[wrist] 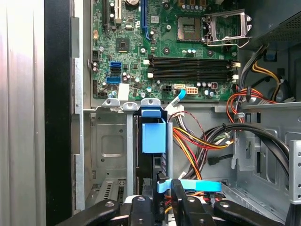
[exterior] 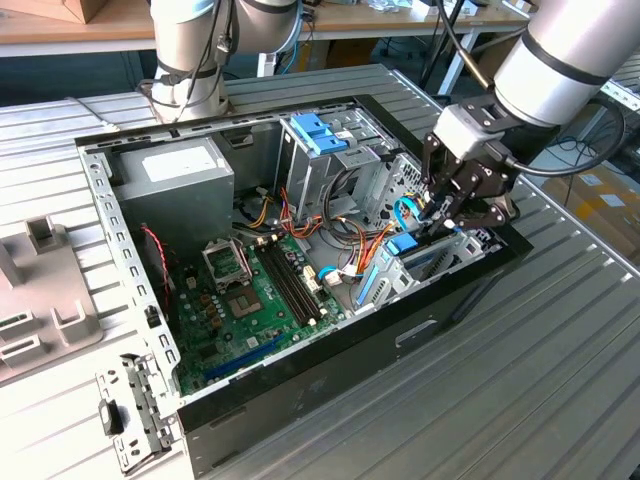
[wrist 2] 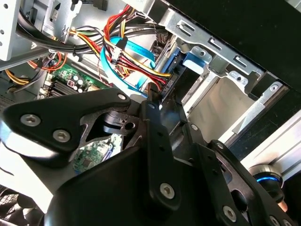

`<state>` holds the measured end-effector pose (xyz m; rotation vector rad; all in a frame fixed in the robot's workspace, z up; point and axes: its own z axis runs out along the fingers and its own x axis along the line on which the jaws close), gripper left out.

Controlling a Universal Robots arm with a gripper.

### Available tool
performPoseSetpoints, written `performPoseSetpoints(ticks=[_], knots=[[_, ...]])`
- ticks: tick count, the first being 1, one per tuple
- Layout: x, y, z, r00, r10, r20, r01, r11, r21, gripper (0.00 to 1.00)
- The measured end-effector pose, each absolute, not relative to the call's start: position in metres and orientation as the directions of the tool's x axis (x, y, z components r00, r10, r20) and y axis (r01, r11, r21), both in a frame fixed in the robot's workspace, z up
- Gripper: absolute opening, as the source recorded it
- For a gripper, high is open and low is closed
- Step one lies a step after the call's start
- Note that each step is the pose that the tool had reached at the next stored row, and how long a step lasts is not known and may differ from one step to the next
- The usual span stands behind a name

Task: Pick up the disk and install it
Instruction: 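Insert the second disk wire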

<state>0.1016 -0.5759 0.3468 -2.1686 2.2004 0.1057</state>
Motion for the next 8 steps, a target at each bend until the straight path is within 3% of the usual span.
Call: performPoseSetpoints(ticks=[7, 8], knots=[[0.1014, -0.5758, 0.3551, -0.015, -0.996, -0.090, -1.000, 0.014, 0.013, 0.29], [0.1013, -0.5759, 0.3544, -0.015, -0.995, -0.095, -1.000, 0.014, 0.013, 0.15]])
